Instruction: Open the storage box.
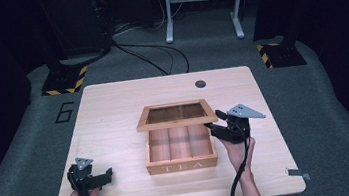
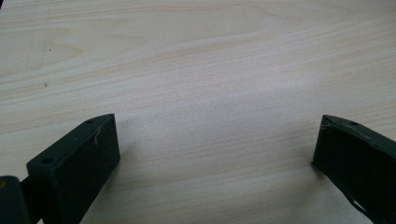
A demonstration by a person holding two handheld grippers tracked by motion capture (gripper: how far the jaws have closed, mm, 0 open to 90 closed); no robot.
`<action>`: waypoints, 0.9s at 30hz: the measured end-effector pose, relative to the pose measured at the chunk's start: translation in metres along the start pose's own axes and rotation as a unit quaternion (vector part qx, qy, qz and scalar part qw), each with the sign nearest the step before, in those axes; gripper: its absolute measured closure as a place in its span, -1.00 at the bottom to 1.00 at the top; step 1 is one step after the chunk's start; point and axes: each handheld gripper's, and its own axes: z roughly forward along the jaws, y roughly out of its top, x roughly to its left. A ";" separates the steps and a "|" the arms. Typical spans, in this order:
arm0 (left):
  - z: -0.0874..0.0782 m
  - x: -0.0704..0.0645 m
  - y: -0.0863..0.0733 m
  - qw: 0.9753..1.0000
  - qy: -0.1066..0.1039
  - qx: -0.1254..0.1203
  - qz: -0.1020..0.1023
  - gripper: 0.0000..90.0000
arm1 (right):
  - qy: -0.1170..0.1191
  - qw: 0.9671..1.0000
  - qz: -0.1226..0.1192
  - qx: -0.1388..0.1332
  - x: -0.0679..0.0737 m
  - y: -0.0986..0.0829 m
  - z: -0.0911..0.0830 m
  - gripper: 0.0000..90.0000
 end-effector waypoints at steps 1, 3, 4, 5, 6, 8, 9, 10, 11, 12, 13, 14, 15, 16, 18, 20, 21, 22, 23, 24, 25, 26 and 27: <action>0.000 0.000 0.000 1.000 0.000 0.000 0.000 -0.99 | 0.001 1.000 0.002 0.001 0.000 -0.001 0.000 -0.12; 0.000 0.000 0.000 1.000 0.001 -0.002 0.000 -0.99 | 0.005 1.000 0.005 0.004 0.000 -0.006 0.000 -0.12; 0.000 0.000 0.000 1.000 0.001 -0.002 0.000 -0.99 | 0.006 1.000 0.006 0.006 0.000 -0.008 -0.001 -0.12; 0.000 0.000 0.000 1.000 0.001 -0.002 0.000 -0.99 | 0.006 1.000 0.005 0.009 0.000 -0.010 -0.001 -0.12; 0.000 0.000 0.000 1.000 0.001 -0.002 0.000 -0.99 | 0.005 1.000 0.005 0.010 0.000 -0.012 0.000 -0.12; 0.000 0.000 0.000 1.000 0.001 -0.002 0.000 -0.99 | 0.004 1.000 0.004 0.014 0.001 -0.016 0.000 -0.12; 0.000 0.000 0.000 1.000 0.001 -0.002 0.000 -0.99 | 0.004 1.000 0.003 0.016 0.001 -0.018 0.000 -0.12; 0.000 0.000 0.000 1.000 0.001 -0.002 0.000 -0.99 | 0.004 1.000 0.005 0.017 0.001 -0.021 0.001 -0.12; 0.000 0.000 0.000 1.000 0.001 -0.003 0.000 -0.99 | 0.005 1.000 0.004 0.019 0.001 -0.024 0.001 -0.12; 0.001 0.000 0.000 1.000 0.002 -0.005 0.000 -0.99 | 0.004 1.000 0.002 0.017 0.001 -0.026 0.001 -0.13; 0.000 0.000 0.000 1.000 0.001 -0.003 0.000 -0.99 | 0.003 1.000 0.001 0.017 0.001 -0.029 0.001 -0.14; 0.001 0.000 0.000 1.000 0.002 -0.005 -0.001 -0.99 | 0.003 1.000 0.001 0.019 0.000 -0.031 0.000 -0.14; 0.001 0.000 0.000 1.000 0.002 -0.005 -0.001 -0.99 | 0.002 1.000 0.003 0.022 0.000 -0.034 0.001 -0.15; 0.001 0.000 0.000 1.000 0.002 -0.005 -0.001 -0.99 | 0.003 1.000 0.006 0.024 0.000 -0.037 0.001 -0.16; 0.001 0.000 0.000 1.000 0.002 -0.005 -0.001 -0.99 | 0.003 1.000 0.006 0.027 -0.002 -0.042 0.002 -0.18; 0.001 0.000 0.000 1.000 0.002 -0.005 -0.001 -0.99 | 0.004 1.000 0.007 0.030 -0.001 -0.047 0.002 -0.18; 0.001 -0.001 0.000 1.000 0.003 -0.008 -0.004 -0.99 | 0.005 0.999 0.009 0.034 -0.001 -0.050 0.002 -0.16; 0.001 -0.001 0.000 1.000 0.002 -0.006 -0.003 -0.99 | 0.007 0.999 0.010 0.037 -0.001 -0.052 0.003 -0.16; 0.001 -0.001 0.000 1.000 0.001 -0.005 -0.003 -0.99 | 0.005 0.999 0.008 0.044 0.000 -0.055 0.004 -0.15; 0.001 -0.001 0.000 1.000 0.001 -0.005 -0.003 -0.99 | 0.005 0.999 0.008 0.044 0.000 -0.055 0.004 -0.15; 0.001 -0.001 0.000 1.000 0.003 -0.008 -0.004 -0.99 | 0.007 0.999 0.007 0.050 -0.001 -0.061 0.006 -0.14; 0.001 -0.001 0.000 1.000 0.002 -0.007 -0.004 -0.99 | 0.006 0.999 0.008 0.051 -0.001 -0.062 0.006 -0.13; 0.001 -0.001 0.000 1.000 0.003 -0.008 -0.004 -0.99 | 0.006 0.998 0.007 0.056 -0.001 -0.065 0.007 -0.13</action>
